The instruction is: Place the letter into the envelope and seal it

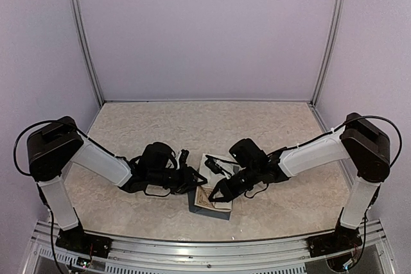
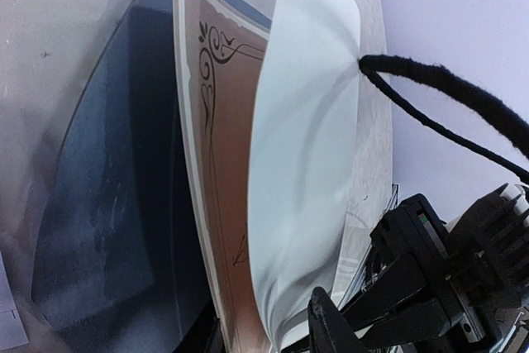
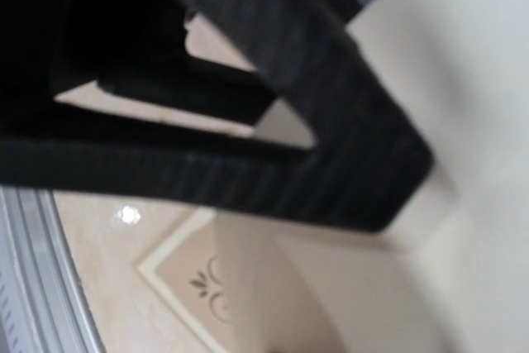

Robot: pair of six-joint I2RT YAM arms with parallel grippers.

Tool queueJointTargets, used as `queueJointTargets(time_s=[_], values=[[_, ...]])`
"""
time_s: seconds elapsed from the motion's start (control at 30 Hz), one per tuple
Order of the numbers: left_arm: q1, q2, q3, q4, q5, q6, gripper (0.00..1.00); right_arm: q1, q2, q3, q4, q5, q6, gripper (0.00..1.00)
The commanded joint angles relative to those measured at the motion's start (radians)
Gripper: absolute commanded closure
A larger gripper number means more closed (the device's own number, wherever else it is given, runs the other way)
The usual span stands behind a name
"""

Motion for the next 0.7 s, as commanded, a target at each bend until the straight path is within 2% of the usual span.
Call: queueJointTargets(time_s=[0.0,0.1,0.4,0.67], values=[[-0.009,0.021,0.018,-0.002,0.001,0.015,0.72,0.009,0.016,0.035,-0.030,0.020,0.014,1.00],[-0.009,0.029,0.019,0.005,0.007,0.011,0.77,0.008,0.020,0.035,-0.038,0.021,0.008,1.00],[-0.011,0.036,0.021,0.010,0.012,0.006,0.82,0.010,0.034,0.036,-0.031,0.008,0.003,1.00],[-0.011,0.041,0.021,0.006,0.017,0.001,0.93,0.009,0.040,0.036,-0.032,0.014,0.006,1.00]])
